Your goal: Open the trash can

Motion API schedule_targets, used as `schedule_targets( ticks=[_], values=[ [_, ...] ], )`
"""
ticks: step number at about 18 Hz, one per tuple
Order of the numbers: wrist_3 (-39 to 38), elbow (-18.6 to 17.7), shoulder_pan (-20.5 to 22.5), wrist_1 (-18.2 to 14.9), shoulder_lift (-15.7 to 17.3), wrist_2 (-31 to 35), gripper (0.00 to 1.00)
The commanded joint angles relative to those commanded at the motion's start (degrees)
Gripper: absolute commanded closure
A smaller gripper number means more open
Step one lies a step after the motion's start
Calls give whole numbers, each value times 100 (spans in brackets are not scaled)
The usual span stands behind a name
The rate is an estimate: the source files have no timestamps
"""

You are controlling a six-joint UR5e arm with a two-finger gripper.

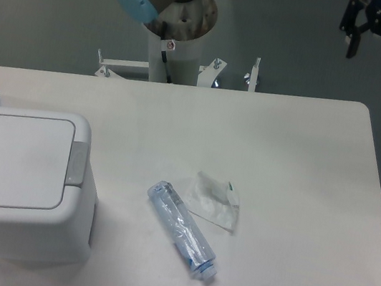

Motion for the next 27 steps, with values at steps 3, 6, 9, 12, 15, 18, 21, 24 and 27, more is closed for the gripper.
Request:
schedule_targets(
  ticks=[3, 6, 9, 12, 15, 18, 21, 24, 27],
  values=[
    [-27, -9, 0, 0, 9, 44, 0],
    [-35, 0, 9, 0, 9, 44, 0],
    [-333, -26, 0, 0, 17, 44, 0],
    [-536, -123, -17, 105, 53, 18, 0],
    [-781, -123, -35, 114, 53, 0, 0],
    [-1334, -114, -79, 123, 53, -17, 0],
    [-2125, -114, -403, 412, -9, -26, 0],
    [-2775, -123, -553, 615, -44, -17, 0],
    [-3627, -123, -772, 633, -53, -9, 0]
  ],
)
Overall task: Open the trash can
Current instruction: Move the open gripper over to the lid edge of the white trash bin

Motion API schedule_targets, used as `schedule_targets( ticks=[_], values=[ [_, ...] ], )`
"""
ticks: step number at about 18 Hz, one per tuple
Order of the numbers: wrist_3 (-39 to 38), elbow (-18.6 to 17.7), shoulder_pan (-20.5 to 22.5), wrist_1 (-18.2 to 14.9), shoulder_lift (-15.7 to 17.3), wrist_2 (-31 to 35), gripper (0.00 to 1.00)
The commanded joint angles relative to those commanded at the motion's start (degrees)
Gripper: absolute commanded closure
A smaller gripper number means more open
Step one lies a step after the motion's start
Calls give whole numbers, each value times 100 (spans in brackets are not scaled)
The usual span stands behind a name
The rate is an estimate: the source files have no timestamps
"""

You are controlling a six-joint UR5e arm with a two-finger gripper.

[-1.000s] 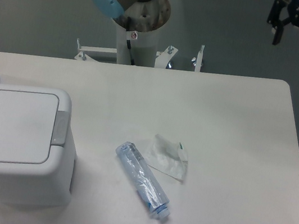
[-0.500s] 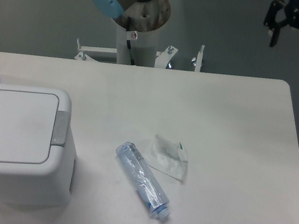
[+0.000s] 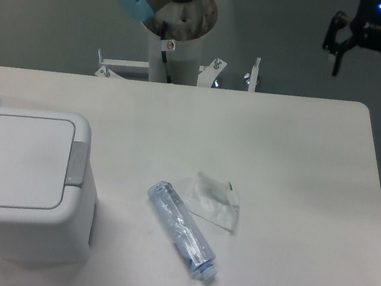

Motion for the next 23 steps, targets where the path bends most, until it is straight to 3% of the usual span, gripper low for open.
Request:
schedule_targets(
  ticks=[4, 9, 17, 20, 23],
  values=[
    [-897, 0, -378, 97, -9, 9, 0],
    [-2461, 62, -1177, 237, -211, 9, 0],
    [-4184, 97, -2109, 386, -474, -17, 0],
    [-4721, 97, -2286, 711, -571, -210, 0],
    [-5012, 97, -2304, 747, -650, -684, 0]
  ],
)
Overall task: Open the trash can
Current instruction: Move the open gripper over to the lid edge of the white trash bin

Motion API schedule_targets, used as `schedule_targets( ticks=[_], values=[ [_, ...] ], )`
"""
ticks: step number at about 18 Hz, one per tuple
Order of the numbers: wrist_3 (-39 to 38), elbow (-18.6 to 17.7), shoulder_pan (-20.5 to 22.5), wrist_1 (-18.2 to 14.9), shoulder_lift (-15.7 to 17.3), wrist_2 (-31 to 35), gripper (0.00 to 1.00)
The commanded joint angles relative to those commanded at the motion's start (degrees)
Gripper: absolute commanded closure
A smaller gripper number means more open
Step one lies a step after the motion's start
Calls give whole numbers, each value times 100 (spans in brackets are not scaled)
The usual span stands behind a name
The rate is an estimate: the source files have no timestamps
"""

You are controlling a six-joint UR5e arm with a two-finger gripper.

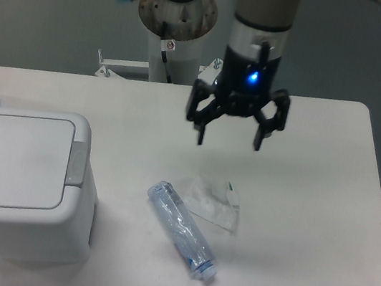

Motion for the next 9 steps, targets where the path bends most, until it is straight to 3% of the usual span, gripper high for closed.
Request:
schedule_targets(
  ticks=[9],
  values=[
    [-387, 114, -9, 0, 0, -353, 0]
  ],
)
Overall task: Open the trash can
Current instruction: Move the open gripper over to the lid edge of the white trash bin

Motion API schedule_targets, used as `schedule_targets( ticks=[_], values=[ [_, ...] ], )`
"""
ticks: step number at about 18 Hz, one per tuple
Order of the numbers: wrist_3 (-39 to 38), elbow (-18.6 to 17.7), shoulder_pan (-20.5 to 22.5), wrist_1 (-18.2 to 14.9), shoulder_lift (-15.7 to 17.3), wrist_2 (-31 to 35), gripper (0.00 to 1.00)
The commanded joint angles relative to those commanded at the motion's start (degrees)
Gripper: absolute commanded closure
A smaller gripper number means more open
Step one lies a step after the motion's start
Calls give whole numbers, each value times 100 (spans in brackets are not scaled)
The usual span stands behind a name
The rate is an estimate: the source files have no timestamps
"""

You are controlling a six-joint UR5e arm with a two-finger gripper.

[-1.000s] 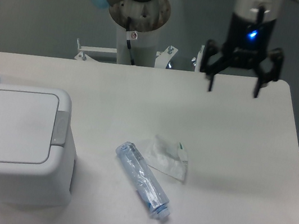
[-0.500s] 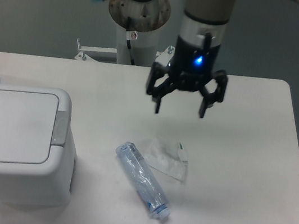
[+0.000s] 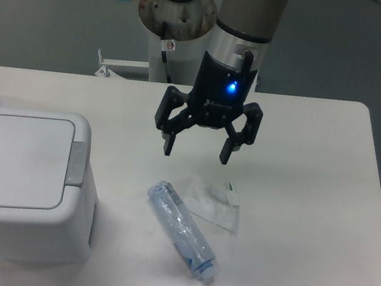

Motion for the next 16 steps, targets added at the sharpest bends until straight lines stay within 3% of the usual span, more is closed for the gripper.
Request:
schedule_targets(
  ticks=[16],
  values=[
    [-264, -44, -615, 9, -132, -18, 0]
  ],
)
